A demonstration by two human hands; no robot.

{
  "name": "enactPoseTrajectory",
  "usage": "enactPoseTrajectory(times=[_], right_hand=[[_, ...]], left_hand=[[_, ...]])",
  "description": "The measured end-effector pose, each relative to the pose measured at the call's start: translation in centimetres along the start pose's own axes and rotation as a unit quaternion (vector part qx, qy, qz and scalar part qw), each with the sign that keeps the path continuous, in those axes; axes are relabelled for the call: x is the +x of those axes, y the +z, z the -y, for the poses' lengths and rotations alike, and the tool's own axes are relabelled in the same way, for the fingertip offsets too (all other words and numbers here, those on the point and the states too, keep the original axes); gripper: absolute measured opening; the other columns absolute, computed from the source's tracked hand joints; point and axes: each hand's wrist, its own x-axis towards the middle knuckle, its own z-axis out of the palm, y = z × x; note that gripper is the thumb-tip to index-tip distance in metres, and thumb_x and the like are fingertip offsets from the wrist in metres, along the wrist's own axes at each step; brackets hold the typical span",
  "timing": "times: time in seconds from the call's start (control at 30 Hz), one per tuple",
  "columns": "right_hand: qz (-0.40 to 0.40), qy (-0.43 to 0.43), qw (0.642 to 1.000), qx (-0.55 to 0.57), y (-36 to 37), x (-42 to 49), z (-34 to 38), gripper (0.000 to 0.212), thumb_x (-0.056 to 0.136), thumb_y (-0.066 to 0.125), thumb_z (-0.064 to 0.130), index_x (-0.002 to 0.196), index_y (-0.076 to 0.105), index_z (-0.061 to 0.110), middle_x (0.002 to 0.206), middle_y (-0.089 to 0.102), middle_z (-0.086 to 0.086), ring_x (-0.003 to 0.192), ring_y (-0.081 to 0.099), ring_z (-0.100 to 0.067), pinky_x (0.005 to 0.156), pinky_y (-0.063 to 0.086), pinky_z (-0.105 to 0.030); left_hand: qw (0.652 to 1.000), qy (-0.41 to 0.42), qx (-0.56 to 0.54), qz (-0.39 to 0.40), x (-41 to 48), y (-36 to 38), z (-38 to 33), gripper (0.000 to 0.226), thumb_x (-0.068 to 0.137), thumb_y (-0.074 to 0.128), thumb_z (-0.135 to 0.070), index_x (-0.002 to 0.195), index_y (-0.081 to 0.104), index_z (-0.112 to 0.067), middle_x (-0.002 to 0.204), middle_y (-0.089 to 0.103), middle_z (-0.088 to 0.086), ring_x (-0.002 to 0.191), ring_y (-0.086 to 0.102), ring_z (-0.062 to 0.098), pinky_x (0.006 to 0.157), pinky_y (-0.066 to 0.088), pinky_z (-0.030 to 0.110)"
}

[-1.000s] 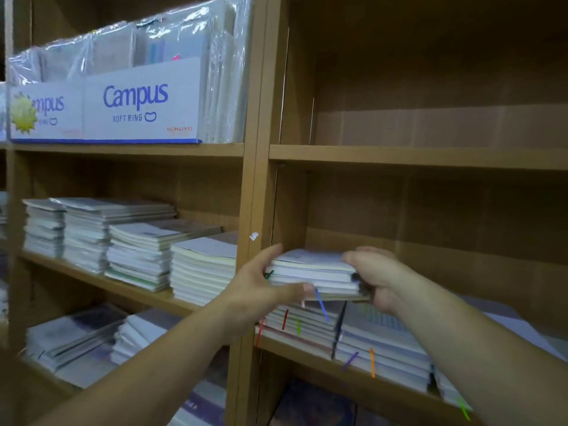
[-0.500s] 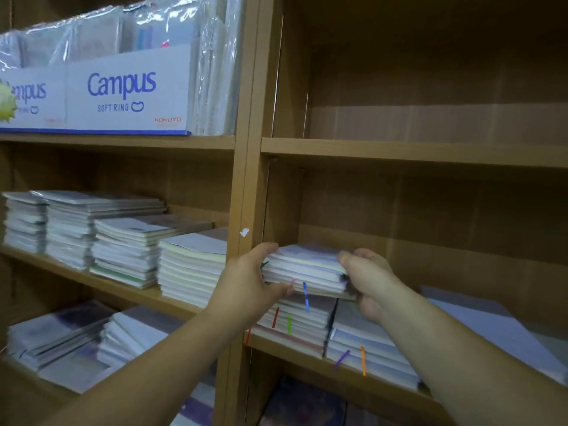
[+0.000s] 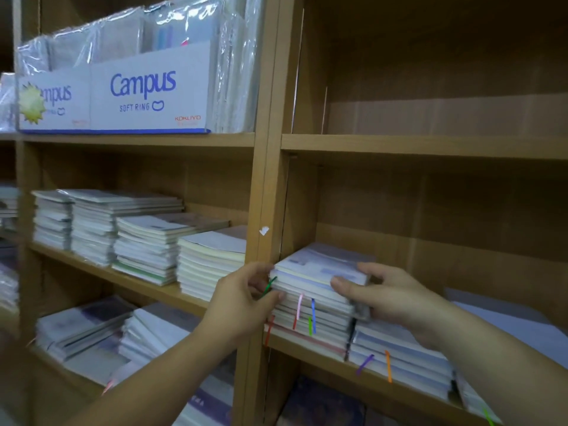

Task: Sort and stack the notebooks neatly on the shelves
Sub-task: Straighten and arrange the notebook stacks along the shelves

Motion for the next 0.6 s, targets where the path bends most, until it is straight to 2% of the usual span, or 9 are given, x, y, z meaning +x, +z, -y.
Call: enactPoseTrajectory(times=[0.07,0.17,0.23,0.33,0.43,0.53,0.6], right_hand=[[-0.001,-0.011,1.000,-0.009,0.1,-0.2,0.2,0.114,0.057,0.091,0.048,0.153,0.039,0.014,0.121,0.066,-0.006,0.097,0.065,-0.015,0.076,0.052,-0.027],[0.007,-0.017,1.000,-0.003,0.4,-0.1,0.3,0.116,0.053,0.095,0.040,0.152,0.041,0.014,0.121,0.061,-0.002,0.091,0.060,-0.010,0.072,0.048,-0.024],[0.000,-0.028,1.000,0.006,0.5,0.4,-0.2,0.122,0.044,0.099,0.034,0.151,0.042,0.015,0.133,0.057,-0.005,0.102,0.060,-0.017,0.081,0.049,-0.027],[-0.015,-0.039,0.999,0.019,0.6,1.2,-1.2,0.131,0.037,0.102,0.036,0.152,0.041,0.018,0.145,0.051,-0.008,0.120,0.057,-0.024,0.090,0.050,-0.032],[-0.025,-0.057,0.998,0.026,0.4,1.3,-2.2,0.129,0.040,0.101,0.046,0.151,0.042,0.022,0.145,0.053,-0.008,0.121,0.059,-0.024,0.097,0.052,-0.035],[-0.041,-0.085,0.995,0.028,0.5,1.1,-2.8,0.113,0.054,0.096,0.050,0.151,0.044,0.022,0.144,0.053,-0.008,0.118,0.058,-0.019,0.099,0.049,-0.033],[-0.042,-0.099,0.994,0.011,0.9,1.0,-2.8,0.113,0.061,0.094,0.046,0.155,0.038,0.018,0.151,0.047,-0.006,0.123,0.054,-0.019,0.098,0.044,-0.030]], left_hand=[[1.000,-0.022,-0.009,-0.017,-0.4,0.1,0.2,0.030,0.079,0.087,-0.033,0.103,0.070,-0.034,0.085,0.068,-0.011,0.078,0.064,0.003,0.065,0.049,0.013],[0.999,-0.031,0.017,-0.006,-0.5,0.4,0.6,0.021,0.076,0.088,-0.039,0.086,0.071,-0.031,0.078,0.069,-0.010,0.071,0.062,0.003,0.059,0.045,0.013],[0.999,-0.036,0.014,-0.009,-0.4,0.5,0.8,0.020,0.077,0.087,-0.038,0.082,0.070,-0.029,0.076,0.069,-0.008,0.069,0.062,0.004,0.058,0.044,0.014],[0.998,-0.052,-0.007,-0.025,-0.1,0.3,0.6,0.033,0.074,0.090,-0.034,0.093,0.063,-0.032,0.085,0.066,-0.009,0.075,0.060,0.005,0.063,0.046,0.016],[0.999,-0.024,-0.022,-0.009,-0.1,-0.1,0.5,0.048,0.071,0.092,-0.034,0.106,0.060,-0.038,0.095,0.064,-0.012,0.085,0.061,0.006,0.071,0.053,0.020],[1.000,0.024,-0.009,0.012,-0.2,0.0,0.4,0.046,0.075,0.088,-0.036,0.113,0.062,-0.037,0.098,0.064,-0.016,0.090,0.061,0.000,0.076,0.053,0.017],[1.000,0.020,0.018,0.001,0.0,0.1,0.2,0.039,0.078,0.086,-0.038,0.110,0.063,-0.037,0.094,0.065,-0.016,0.087,0.061,0.000,0.074,0.052,0.017]])
